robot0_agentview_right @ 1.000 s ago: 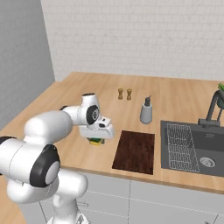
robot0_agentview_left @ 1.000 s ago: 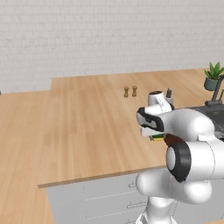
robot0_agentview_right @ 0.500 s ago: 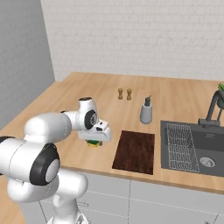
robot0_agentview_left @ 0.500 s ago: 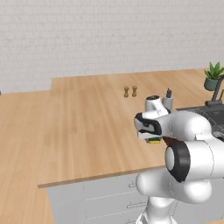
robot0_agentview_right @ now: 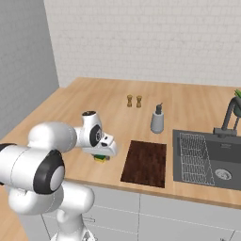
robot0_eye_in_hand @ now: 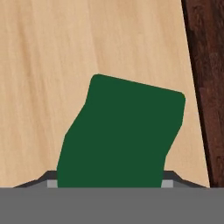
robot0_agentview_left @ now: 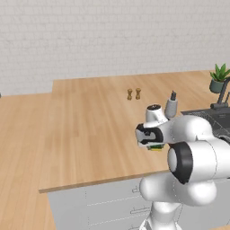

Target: Pick up the sponge from the counter and clean the cutting board by briefly scrubbing or pressing down on the cutting board. Once finished, release the sponge.

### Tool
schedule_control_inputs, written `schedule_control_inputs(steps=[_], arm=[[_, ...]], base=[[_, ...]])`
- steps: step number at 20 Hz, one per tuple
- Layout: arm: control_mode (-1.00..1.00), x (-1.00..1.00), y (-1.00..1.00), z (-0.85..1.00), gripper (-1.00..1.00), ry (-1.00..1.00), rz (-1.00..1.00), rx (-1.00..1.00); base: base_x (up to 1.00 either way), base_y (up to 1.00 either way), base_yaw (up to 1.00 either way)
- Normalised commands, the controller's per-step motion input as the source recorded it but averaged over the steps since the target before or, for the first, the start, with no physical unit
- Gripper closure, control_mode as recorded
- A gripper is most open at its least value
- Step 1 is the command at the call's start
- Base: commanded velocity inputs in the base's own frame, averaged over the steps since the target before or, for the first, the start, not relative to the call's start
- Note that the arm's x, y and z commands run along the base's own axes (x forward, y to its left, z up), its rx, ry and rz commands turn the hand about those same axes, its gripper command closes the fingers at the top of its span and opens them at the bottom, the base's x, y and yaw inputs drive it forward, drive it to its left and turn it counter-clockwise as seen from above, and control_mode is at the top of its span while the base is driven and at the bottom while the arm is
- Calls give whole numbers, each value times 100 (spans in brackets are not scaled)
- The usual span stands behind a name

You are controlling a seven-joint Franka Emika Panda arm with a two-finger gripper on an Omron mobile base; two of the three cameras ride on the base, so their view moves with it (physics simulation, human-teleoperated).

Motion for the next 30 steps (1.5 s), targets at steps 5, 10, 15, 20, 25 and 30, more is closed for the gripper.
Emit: schedule_control_inputs(steps=[5,10,15,20,25,30], arm=[[-100,1,0,-4,-100,-4,0,0],[-100,0,3,14,-100,-1,0,-2],[-100,-3,70,92,-100,-3,0,-5],[-100,-12,100,98,-100,-15,0,0],[-100,-88,72,41,-100,-20,-10,-1],[-100,-100,12,-10,-100,-16,-21,0]], base=[[0,0,0],[0,0,0],[0,0,0],[0,0,0],[0,0,0],[0,0,0]])
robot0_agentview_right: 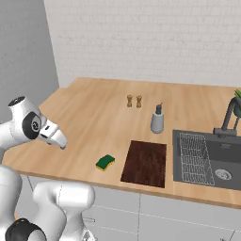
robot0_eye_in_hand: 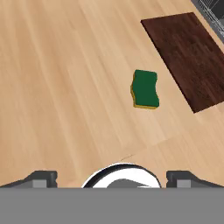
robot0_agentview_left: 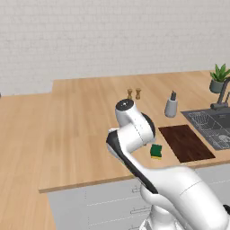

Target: Pick up the sponge from the counter and clean the cutting board by briefly scrubbing or pressing down on the cutting board. Once finished, release the sponge.

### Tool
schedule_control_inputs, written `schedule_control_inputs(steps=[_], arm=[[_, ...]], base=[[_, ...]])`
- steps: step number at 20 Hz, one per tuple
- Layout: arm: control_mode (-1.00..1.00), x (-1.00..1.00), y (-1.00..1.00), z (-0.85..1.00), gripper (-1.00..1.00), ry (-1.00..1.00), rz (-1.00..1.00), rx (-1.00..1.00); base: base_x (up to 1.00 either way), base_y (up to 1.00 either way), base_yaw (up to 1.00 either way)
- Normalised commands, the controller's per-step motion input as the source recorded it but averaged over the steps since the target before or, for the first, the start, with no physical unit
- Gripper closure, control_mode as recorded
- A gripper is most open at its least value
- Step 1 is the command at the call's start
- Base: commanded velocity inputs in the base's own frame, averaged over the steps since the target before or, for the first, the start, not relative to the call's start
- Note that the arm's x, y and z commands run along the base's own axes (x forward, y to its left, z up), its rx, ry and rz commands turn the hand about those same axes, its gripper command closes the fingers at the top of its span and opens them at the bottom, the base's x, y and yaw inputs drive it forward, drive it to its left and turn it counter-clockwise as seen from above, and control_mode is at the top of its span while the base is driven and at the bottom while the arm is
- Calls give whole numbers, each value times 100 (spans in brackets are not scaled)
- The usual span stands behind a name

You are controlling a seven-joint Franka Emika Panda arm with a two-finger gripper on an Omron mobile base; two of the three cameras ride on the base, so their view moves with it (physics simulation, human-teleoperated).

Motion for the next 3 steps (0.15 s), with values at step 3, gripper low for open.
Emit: schedule_control_inputs(steps=[3], arm=[[-100,-94,0,-36,-100,-4,-19,-3]], base=[[0,0,0]])
